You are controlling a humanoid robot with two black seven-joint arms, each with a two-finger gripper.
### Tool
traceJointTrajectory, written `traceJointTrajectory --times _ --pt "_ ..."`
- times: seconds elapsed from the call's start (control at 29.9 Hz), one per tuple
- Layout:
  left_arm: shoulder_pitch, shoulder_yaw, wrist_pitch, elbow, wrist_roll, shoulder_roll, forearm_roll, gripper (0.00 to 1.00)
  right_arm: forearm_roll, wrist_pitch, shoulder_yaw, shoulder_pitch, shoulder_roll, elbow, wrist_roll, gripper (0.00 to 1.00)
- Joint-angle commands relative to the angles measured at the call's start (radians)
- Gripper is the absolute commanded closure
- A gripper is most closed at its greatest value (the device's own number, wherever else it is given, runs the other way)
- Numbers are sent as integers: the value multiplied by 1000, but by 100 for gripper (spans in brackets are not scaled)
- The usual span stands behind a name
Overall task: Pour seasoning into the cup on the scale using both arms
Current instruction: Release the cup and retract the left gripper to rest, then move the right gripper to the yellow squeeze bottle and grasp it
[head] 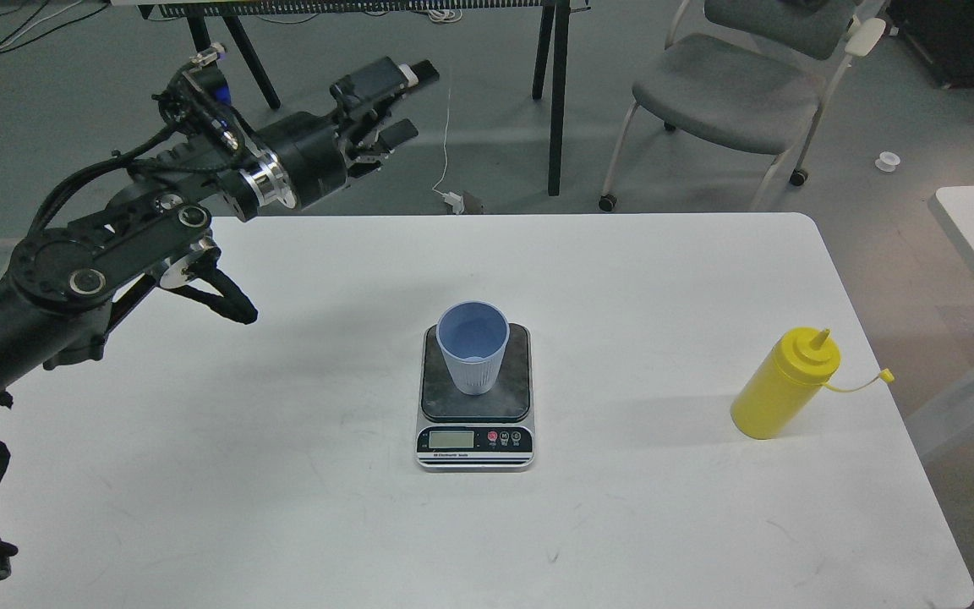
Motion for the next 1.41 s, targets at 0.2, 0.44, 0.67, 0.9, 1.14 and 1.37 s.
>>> traceJointTrajectory --times 0.2,0.44,0.67,0.9,1.14,1.37 --pt "42 -128 -127 121 9 7 -549 0 72 0 0 -293 -78 518 5 0" --pt "95 -193 -127 121 33 89 -595 0 71 0 -3 -391 32 629 6 0" --pt "117 -194 -121 118 35 113 -594 0 62 0 -4 -411 172 624 5 0" --pt "114 -193 -118 114 35 115 -594 0 60 0 3 -399 229 612 5 0" --pt "117 -190 -118 113 35 136 -591 0 60 0 40 -393 250 601 6 0" --pt "125 -190 -118 113 35 141 -591 0 60 0 74 -370 255 573 6 0"
